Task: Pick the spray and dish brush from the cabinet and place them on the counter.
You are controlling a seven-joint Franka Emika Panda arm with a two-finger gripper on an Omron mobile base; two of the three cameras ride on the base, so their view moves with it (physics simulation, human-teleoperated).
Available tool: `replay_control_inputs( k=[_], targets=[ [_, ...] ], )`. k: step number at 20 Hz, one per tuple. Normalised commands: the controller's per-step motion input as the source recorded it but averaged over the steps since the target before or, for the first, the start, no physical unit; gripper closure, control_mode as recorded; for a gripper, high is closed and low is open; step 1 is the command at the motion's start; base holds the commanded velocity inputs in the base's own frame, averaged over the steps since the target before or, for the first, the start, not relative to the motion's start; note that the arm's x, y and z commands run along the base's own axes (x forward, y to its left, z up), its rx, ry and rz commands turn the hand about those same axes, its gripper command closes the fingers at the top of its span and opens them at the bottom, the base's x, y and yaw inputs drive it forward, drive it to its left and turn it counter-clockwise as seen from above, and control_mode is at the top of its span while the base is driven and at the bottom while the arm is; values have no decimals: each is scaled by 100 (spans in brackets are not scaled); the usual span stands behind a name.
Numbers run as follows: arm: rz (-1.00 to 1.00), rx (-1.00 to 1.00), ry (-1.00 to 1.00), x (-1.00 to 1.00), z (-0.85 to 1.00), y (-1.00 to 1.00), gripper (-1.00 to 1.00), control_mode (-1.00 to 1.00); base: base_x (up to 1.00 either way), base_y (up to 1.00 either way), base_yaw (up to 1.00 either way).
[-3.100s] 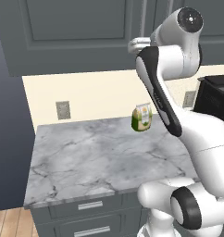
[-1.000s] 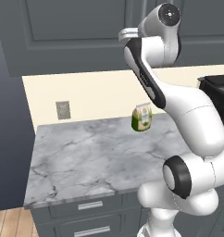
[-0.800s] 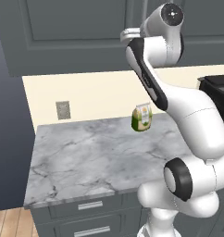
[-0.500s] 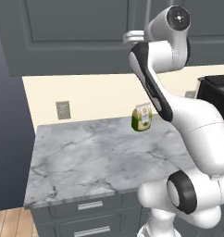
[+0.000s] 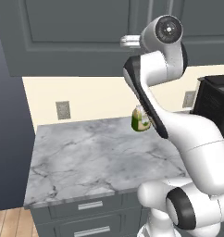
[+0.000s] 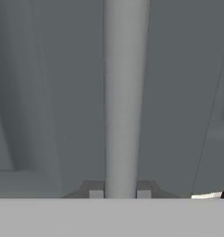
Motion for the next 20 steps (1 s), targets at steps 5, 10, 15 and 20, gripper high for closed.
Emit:
replay_control_inputs(
  k=[5, 10, 15, 20],
  targets=[
    [-7, 0, 1, -61, 28, 22, 100, -100, 0, 0, 0],
    [-1, -2, -1, -72, 12, 25, 100, -100, 0, 0, 0],
    [-2, -8, -13, -93, 0, 31, 100, -100, 0, 0, 0],
    [-3, -11, -6, -79, 0, 39, 100, -100, 0, 0, 0]
  ],
)
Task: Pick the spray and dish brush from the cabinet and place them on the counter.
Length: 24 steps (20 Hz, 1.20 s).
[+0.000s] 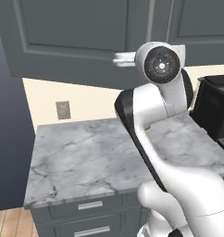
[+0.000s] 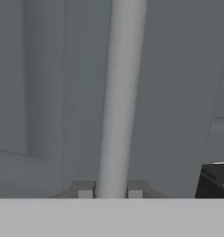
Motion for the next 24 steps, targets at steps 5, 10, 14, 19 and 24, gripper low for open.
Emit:
replay_control_inputs(
  k=[5, 10, 14, 19, 24],
  targets=[
    [-14, -10, -1, -37, 8, 39, 100, -100, 0, 0, 0],
    [-14, -12, 1, -17, 3, 34, -100, -100, 0, 0, 0],
    [-12, -7, 3, -8, 0, 8, -100, -100, 0, 0, 0],
    [-4, 0, 0, -10, 0, 0, -100, -100, 0, 0, 0],
    [0, 1, 0, -8, 0, 1, -100, -100, 0, 0, 0]
  ],
)
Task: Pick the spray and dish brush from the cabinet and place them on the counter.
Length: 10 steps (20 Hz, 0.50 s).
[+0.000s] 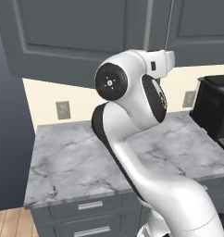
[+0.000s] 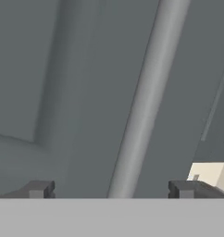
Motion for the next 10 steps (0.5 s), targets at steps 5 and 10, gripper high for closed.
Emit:
replay_control_inputs(
  k=[5, 10],
  targets=[
    [1, 5, 1, -35, -13, 0, -100, -100, 0, 0, 0],
    [8, 5, 2, -34, -3, -13, -100, -100, 0, 0, 0]
  ],
)
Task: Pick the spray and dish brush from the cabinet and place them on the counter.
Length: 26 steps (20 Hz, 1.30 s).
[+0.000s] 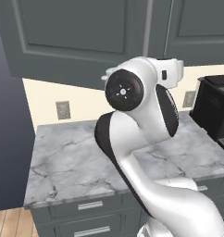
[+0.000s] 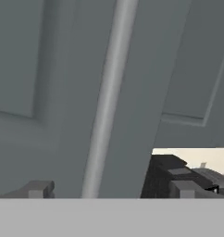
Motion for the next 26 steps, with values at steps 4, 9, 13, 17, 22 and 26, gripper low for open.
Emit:
replay_control_inputs(
  k=[4, 9, 13, 17, 22, 26],
  targets=[
    [23, 5, 5, -51, 0, -25, -100, -100, 0, 0, 0],
    [21, 4, 2, -67, 0, -7, -100, -100, 0, 0, 0],
    [-2, 22, 8, -24, 7, -34, -100, -100, 0, 0, 0],
    [-7, 29, 7, -7, 7, -47, -100, -100, 0, 0, 0],
    [-2, 35, 11, 0, 11, -48, -100, -100, 0, 0, 0],
    [0, 38, 16, 5, 0, -49, -100, -100, 0, 0, 0]
  ],
)
